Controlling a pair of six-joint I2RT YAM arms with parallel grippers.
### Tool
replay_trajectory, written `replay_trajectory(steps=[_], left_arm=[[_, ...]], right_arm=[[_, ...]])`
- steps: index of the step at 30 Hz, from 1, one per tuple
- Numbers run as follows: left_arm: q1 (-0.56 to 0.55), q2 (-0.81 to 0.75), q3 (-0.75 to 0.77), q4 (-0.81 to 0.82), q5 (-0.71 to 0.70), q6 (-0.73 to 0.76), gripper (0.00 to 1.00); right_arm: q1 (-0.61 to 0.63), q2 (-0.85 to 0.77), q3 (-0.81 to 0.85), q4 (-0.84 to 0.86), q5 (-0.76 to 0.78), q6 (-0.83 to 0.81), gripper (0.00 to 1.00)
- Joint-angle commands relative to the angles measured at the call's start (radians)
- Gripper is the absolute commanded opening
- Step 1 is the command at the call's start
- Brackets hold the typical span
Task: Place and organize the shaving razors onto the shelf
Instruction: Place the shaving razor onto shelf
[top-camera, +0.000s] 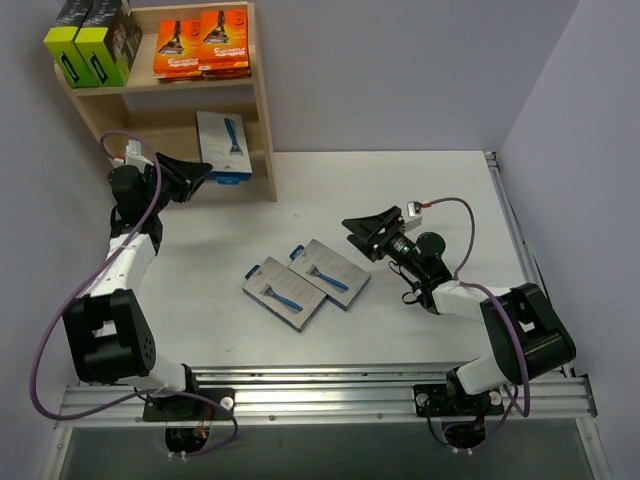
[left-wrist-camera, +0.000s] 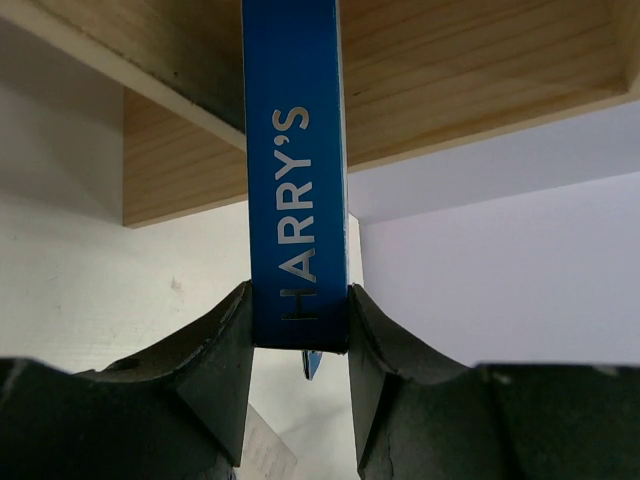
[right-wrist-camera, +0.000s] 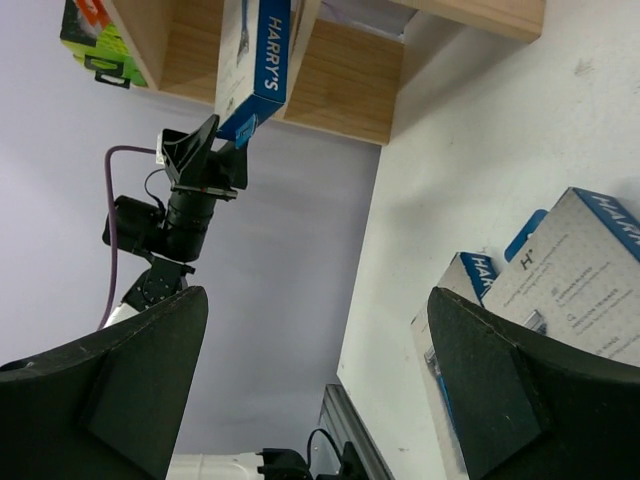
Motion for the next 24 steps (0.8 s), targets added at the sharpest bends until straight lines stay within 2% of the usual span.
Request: replay_trajectory(steps=[1, 9, 24], left_arm=[[-0.033, 0.061, 0.104, 0.111, -0.034, 0.021, 0.02], [-0.075, 0.216, 0.265, 0.122, -0.031, 0.035, 0.02], [-0.109, 0.4, 0.44, 0.11, -0.014, 0.052, 0.02]], right_arm=[[-0.036, 0.028, 0.053, 0.098, -0.074, -0.002, 0.87], [-0.104, 0.128, 0.061, 0.213, -0.128, 0.055, 0.86], [-0.156, 0.214, 0.118, 0.215, -0.16, 0.044, 0.86]])
